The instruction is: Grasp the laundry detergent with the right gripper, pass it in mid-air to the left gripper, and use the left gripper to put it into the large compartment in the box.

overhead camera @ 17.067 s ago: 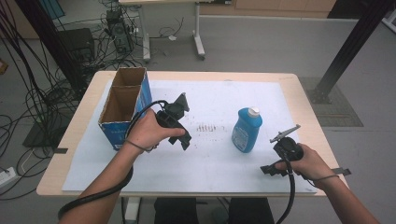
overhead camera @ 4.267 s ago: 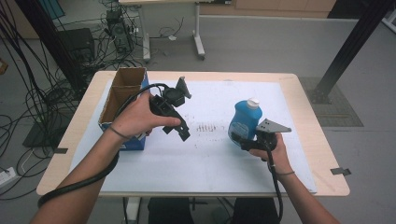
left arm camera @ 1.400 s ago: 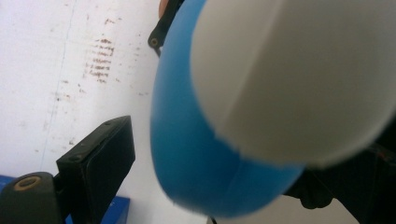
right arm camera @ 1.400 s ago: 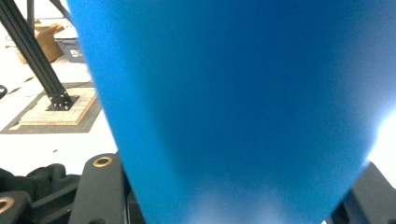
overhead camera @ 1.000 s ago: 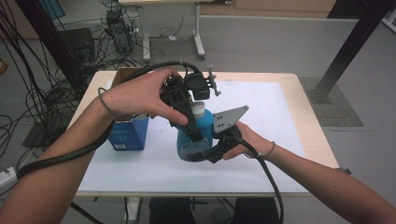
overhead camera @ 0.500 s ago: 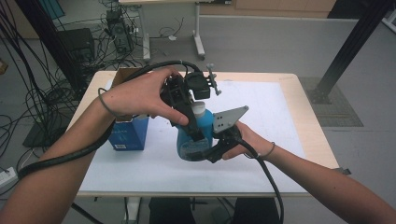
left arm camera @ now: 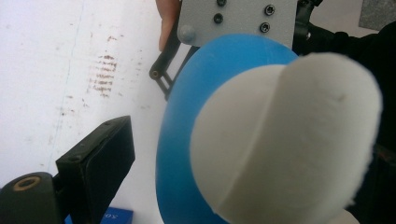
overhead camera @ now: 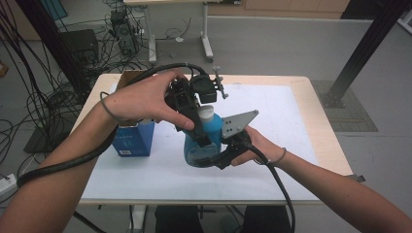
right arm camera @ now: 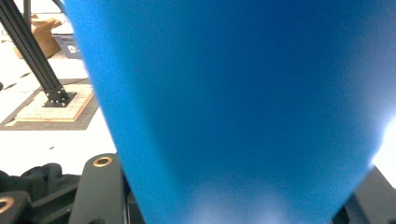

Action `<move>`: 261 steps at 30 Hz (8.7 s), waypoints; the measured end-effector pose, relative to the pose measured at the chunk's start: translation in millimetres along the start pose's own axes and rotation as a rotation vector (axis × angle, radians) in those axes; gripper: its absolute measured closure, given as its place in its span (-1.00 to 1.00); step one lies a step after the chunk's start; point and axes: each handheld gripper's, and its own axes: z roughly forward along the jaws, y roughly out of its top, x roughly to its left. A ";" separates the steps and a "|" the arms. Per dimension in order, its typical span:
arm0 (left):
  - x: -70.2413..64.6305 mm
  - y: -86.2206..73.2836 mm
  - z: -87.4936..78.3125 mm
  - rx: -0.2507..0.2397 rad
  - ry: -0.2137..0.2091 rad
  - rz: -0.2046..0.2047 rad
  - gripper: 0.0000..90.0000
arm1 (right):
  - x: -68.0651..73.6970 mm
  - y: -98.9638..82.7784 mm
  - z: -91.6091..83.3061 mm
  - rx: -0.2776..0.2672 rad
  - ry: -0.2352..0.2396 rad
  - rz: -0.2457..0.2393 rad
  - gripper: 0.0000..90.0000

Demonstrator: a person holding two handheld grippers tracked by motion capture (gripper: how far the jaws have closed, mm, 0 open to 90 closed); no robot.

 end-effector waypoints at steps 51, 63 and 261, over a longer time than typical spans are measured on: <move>-2.2 -1.0 -2.7 -0.019 0.034 -0.002 -0.87 | 1.3 1.1 -1.2 -0.006 -0.007 -0.003 -0.13; -2.6 -0.5 -2.7 -0.015 0.034 0.005 -0.84 | 1.1 1.2 0.7 -0.008 -0.003 -0.007 -0.13; -0.3 9.9 10.2 0.076 0.047 -0.020 -0.16 | -3.0 0.3 -13.5 0.018 -0.100 0.033 -0.95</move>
